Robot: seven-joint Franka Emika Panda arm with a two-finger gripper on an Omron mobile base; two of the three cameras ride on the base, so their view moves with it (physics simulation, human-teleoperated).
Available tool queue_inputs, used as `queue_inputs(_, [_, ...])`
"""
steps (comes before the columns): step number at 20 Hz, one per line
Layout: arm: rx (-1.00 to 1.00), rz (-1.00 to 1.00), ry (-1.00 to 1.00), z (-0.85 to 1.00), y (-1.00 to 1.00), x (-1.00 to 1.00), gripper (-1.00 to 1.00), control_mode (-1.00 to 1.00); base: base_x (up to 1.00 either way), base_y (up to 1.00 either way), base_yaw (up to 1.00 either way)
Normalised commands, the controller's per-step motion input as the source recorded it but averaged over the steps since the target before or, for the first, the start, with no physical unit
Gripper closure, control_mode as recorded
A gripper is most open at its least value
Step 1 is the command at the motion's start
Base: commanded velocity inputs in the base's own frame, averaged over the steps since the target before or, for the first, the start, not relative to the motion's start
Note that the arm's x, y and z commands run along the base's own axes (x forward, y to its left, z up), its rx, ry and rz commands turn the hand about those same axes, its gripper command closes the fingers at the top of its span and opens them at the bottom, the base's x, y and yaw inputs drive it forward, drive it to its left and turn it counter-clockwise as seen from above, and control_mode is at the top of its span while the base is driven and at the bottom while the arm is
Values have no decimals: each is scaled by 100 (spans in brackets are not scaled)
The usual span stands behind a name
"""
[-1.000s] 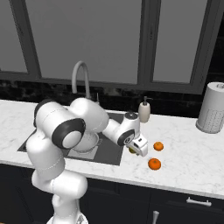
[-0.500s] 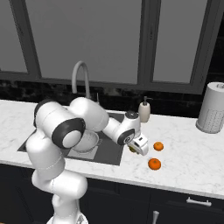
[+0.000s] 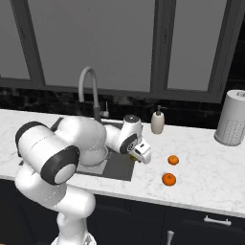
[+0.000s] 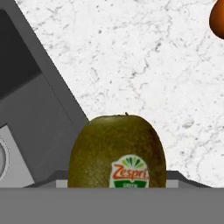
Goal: Put the colander in the sink, put the tangerine, kiwi, orange in the colander, and turn on the sink faucet and pour water over the colander.
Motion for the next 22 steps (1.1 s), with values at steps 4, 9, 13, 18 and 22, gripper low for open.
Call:
queue_inputs(4, [0,5,0,14,87,-1,100,-100,0,0,0])
queue_inputs(9, [1,8,0,2,82,0,100,-100,0,0,0])
queue_inputs(13, [2,9,0,1,75,12,100,-100,0,0,0])
queue_inputs(18, [0,8,6,0,73,22,100,-100,0,0,0])
queue_inputs(22, [0,6,16,0,60,33,100,-100,0,0,0])
